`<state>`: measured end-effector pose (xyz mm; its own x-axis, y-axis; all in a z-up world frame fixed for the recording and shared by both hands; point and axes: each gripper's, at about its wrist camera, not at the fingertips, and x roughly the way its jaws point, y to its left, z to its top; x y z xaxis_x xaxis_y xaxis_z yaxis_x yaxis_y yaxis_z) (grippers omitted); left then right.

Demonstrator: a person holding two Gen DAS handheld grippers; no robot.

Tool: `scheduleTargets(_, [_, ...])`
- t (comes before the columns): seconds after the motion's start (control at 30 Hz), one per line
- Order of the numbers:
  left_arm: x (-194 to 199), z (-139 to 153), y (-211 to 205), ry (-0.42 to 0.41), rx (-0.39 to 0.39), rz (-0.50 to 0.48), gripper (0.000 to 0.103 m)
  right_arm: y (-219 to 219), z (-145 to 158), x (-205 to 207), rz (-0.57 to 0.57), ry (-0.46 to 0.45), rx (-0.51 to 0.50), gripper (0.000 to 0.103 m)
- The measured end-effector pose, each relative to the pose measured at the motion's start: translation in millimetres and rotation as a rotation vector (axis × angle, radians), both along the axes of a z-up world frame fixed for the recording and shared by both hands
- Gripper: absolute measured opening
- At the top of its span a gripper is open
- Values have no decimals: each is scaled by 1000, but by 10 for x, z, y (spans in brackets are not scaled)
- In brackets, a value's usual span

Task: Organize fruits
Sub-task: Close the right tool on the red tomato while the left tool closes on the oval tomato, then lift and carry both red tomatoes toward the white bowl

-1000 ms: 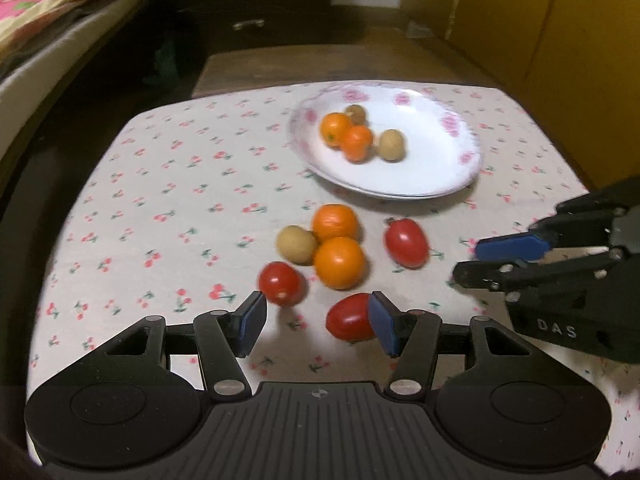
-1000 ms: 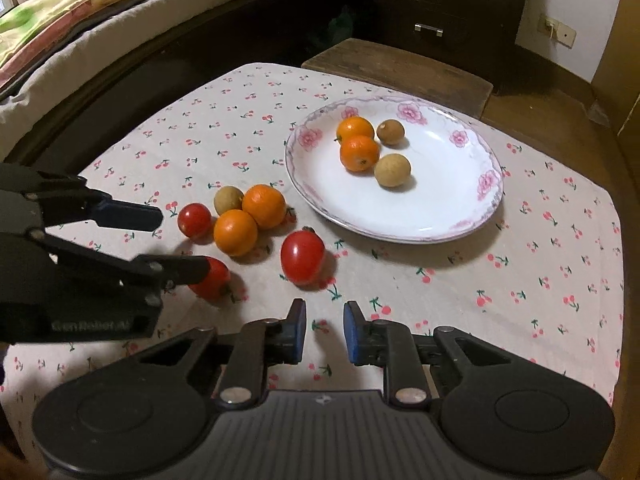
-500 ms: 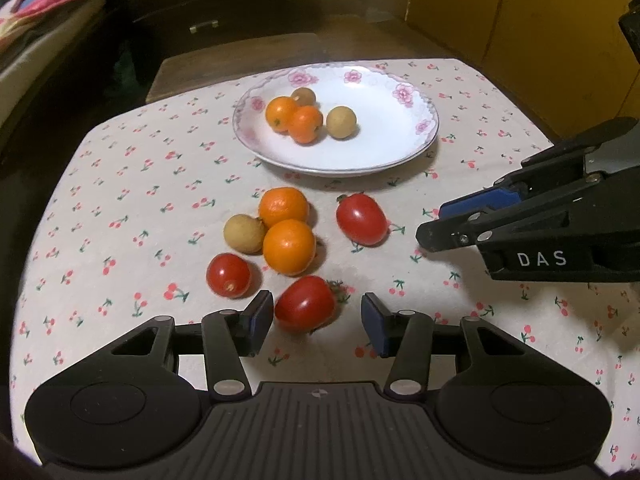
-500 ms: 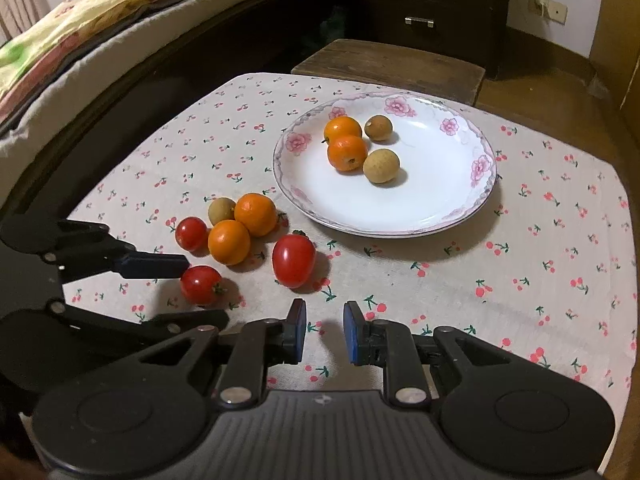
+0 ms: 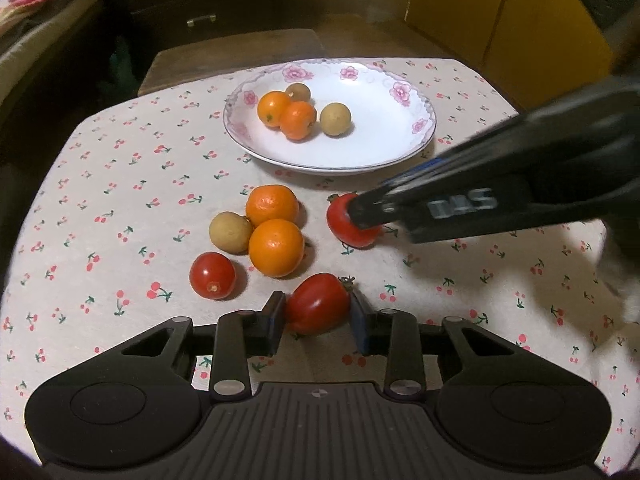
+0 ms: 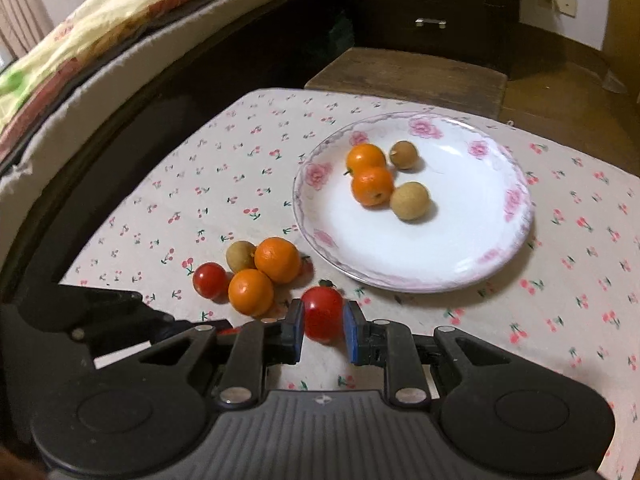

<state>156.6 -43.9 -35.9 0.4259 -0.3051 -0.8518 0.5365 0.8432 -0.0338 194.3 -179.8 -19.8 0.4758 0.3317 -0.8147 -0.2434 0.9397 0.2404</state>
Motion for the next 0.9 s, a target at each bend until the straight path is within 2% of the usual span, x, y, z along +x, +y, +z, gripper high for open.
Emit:
scheduleTargets(0.13, [11, -12, -1, 7, -5, 0, 43, 86, -80, 112, 11, 12, -43, 29])
scheduleTargets(0.37, [85, -27, -12, 13, -19, 18, 43, 150, -216, 188, 29, 34, -74, 30])
scheduleTargets(0.9, [-3, 9, -39, 5, -16, 13, 42, -71, -104, -69, -7, 19, -24, 30])
